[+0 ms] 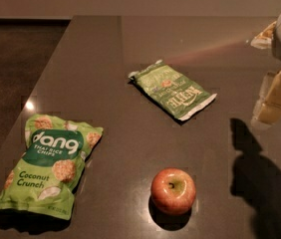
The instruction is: Move green rice chip bag near apple
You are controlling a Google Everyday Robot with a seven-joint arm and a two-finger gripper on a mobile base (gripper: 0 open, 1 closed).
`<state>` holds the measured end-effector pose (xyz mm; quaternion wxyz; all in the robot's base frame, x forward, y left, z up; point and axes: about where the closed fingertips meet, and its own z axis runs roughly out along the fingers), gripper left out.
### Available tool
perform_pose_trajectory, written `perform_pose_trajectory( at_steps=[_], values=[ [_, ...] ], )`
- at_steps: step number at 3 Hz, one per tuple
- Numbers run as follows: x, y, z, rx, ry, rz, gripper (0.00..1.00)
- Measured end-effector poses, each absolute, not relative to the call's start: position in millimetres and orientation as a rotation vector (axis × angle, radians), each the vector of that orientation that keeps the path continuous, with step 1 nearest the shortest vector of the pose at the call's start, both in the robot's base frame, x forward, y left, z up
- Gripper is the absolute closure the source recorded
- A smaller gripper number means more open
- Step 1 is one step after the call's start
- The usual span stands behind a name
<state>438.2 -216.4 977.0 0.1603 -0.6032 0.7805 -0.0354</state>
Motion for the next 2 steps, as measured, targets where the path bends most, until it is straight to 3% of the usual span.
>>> perform_pose_trajectory(
  at_steps=[2],
  values=[
    [442.3,-210.8,978.2,-1.754,2.209,-0.089,0.00]
  ],
)
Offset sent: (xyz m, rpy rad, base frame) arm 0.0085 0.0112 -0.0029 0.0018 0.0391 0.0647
